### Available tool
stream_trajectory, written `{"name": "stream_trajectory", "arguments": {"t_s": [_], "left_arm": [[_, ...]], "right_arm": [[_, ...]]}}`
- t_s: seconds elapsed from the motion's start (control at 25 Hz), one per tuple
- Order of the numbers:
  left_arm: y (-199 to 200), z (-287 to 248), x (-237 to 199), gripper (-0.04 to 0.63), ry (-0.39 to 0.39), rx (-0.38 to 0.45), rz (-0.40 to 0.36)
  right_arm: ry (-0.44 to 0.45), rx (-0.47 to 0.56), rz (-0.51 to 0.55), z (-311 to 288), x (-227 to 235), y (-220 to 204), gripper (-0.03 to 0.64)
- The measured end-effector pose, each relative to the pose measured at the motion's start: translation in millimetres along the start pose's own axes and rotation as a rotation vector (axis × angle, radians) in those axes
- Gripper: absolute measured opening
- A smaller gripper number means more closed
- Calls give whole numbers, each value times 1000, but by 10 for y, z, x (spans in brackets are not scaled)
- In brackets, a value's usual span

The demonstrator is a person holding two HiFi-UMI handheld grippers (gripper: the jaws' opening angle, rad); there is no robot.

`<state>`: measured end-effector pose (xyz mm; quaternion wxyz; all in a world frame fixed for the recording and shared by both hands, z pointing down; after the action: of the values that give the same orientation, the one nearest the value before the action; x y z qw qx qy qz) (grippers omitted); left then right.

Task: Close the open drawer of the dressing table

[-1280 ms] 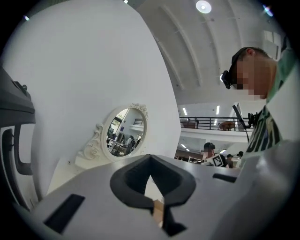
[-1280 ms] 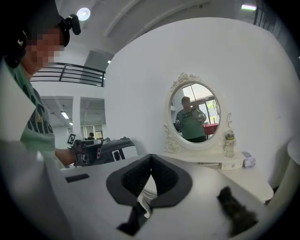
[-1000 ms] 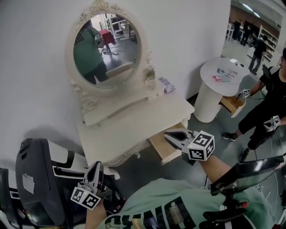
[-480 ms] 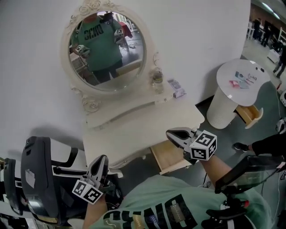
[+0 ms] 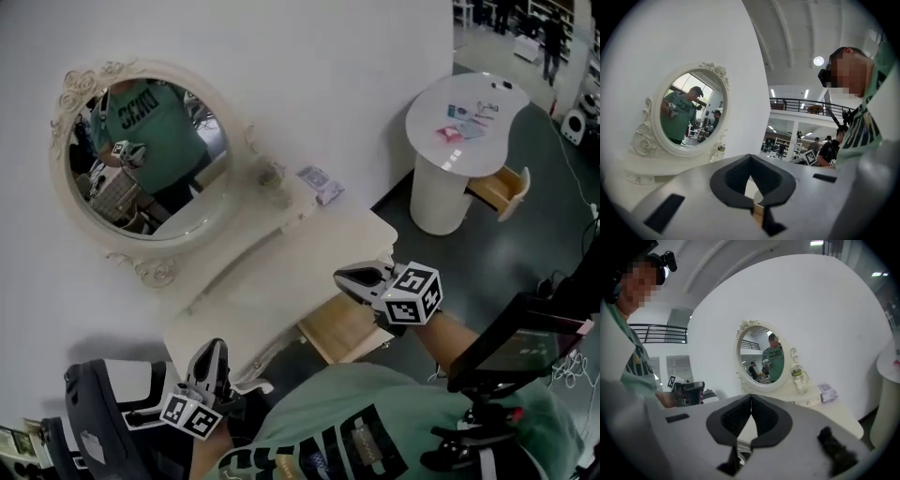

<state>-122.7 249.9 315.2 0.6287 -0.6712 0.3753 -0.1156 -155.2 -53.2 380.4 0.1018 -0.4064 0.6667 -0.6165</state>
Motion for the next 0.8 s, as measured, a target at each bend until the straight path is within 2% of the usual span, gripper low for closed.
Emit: {"name": "stream_trajectory", "arguments": {"t_s": [0.12,0.28,0.4,0.64,0.8], "left_arm": [[-50,-405,-22,-3,-101,-59,-8],[-64,-817,-70,-3,-280,-132,-22],[-64,-956,-182,-3,-397,-161,-30],[-30,-1261,-366,-3,-706,-234,-57],[-87,-1110,-466,-3,-829,-285,-84]], "right_arm": [[-84,5,-57,154,192,-112,6],[-214,34,-150,360,219,-283,6],[-296,56,-214,338,143,-387,6],[-545,72,-290,258,-161,-567,6],[-644,65,-315,141,-474,-644,6]]}}
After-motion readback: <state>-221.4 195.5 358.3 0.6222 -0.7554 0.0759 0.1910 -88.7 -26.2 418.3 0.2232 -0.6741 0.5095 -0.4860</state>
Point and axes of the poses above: the fingertips, and each gripper's own axes: z backward along the fingers, x to its right, y out of its top, the point moved 4 cm from there along z, backward along the fingers, and after that the axes turned 6 degrees about -x, right-handed, at the moved point
